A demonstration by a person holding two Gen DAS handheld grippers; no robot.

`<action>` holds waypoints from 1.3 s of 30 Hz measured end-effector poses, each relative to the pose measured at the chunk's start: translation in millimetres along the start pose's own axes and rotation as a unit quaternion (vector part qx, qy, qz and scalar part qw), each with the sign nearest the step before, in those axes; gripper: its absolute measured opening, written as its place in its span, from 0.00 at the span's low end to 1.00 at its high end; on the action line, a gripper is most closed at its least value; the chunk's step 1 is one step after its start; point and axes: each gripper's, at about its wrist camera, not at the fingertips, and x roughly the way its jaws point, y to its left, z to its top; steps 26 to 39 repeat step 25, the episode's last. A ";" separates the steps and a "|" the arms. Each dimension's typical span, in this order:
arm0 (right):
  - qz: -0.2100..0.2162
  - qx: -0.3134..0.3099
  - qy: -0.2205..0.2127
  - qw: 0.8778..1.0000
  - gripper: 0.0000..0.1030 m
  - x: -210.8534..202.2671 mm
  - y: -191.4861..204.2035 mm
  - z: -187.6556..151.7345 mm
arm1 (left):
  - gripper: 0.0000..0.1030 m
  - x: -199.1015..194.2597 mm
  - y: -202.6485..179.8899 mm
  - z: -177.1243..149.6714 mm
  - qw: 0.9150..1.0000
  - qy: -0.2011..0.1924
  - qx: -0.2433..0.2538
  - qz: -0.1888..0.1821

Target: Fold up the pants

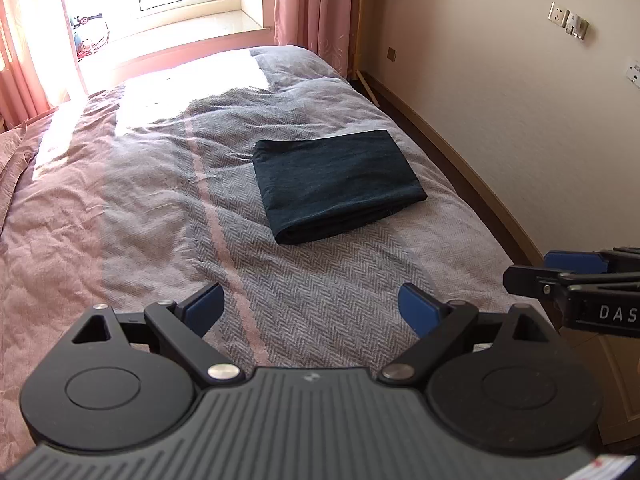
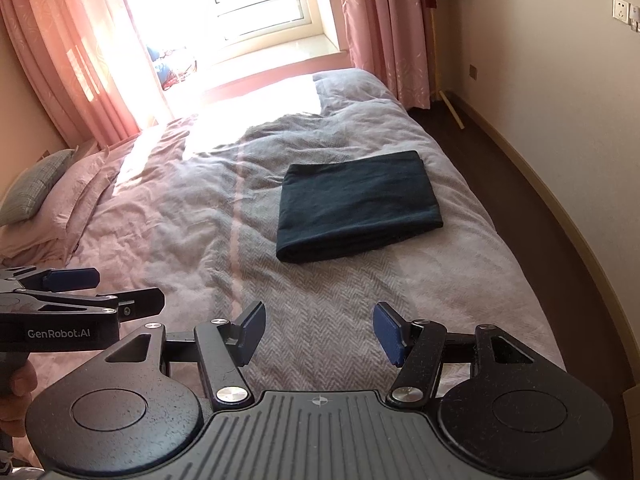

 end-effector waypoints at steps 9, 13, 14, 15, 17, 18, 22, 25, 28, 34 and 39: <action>0.004 -0.001 0.003 1.000 0.55 2.5 -4.6 1.1 | 0.89 1.9 -2.5 1.5 1.000 0.001 0.000 0.002; 0.004 0.000 0.004 1.000 0.55 3.6 -4.8 1.6 | 0.89 2.5 -3.5 2.0 1.000 0.001 0.002 0.003; 0.004 -0.001 0.004 1.000 0.55 3.6 -4.8 1.5 | 0.89 2.4 -3.4 1.9 1.000 0.000 0.002 0.002; 0.005 -0.001 0.004 1.000 0.55 4.0 -4.7 2.3 | 0.89 2.8 -3.8 2.4 1.000 0.001 0.002 0.002; 0.006 -0.002 0.005 1.000 0.55 5.3 -5.6 3.0 | 0.89 4.3 -4.1 3.9 1.000 0.001 0.003 0.002; 0.006 -0.002 0.005 1.000 0.55 5.6 -5.9 3.1 | 0.89 4.9 -5.4 4.7 1.000 0.001 0.004 0.002; 0.007 -0.002 0.007 1.000 0.55 6.5 -7.2 4.2 | 0.89 7.1 -7.2 6.9 1.000 0.000 0.004 0.003; 0.007 -0.002 0.007 1.000 0.55 7.1 -7.9 4.8 | 0.89 9.0 -8.9 8.3 1.000 0.001 0.005 0.005; 0.007 -0.002 0.007 1.000 0.55 7.1 -7.9 4.8 | 0.89 9.0 -8.9 8.3 1.000 0.001 0.005 0.005; 0.007 -0.002 0.007 1.000 0.55 7.1 -7.9 4.8 | 0.89 9.0 -8.9 8.3 1.000 0.001 0.005 0.005; 0.007 -0.002 0.007 1.000 0.55 7.1 -7.9 4.8 | 0.89 9.0 -8.9 8.3 1.000 0.001 0.005 0.005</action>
